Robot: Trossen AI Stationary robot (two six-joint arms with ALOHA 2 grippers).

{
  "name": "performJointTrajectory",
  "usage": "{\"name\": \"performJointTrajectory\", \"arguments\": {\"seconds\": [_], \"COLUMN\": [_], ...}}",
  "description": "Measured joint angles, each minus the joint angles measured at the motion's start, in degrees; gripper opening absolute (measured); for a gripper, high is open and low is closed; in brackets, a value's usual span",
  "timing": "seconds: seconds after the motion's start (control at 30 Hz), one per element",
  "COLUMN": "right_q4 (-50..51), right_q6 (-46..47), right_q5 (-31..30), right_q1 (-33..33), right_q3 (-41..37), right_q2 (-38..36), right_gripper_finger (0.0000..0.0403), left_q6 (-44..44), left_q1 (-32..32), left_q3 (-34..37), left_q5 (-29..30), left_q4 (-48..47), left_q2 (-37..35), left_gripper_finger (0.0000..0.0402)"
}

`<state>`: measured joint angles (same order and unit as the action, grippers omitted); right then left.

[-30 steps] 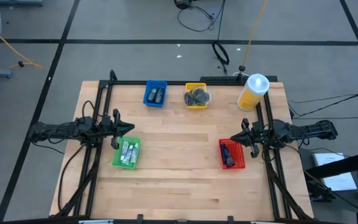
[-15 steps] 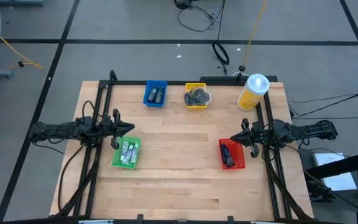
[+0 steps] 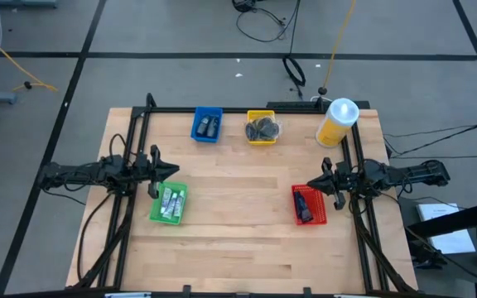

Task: Pick & Place Travel size toiletries
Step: Return to Home Position

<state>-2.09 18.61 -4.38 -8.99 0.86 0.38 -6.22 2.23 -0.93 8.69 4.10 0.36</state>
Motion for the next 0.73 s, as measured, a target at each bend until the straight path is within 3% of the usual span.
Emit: {"name": "performJointTrajectory", "arguments": {"seconds": [0.73], "right_q4": [0.0], "right_q6": [0.0], "right_q5": [0.0], "right_q1": [0.0], "right_q3": [0.0], "right_q2": [0.0], "right_gripper_finger": [0.0], "left_q6": [0.0], "left_q1": [0.0], "left_q3": [0.0], "left_q5": [0.0], "left_q4": [0.0], "left_q2": [0.0], "left_gripper_finger": [0.0024]}}
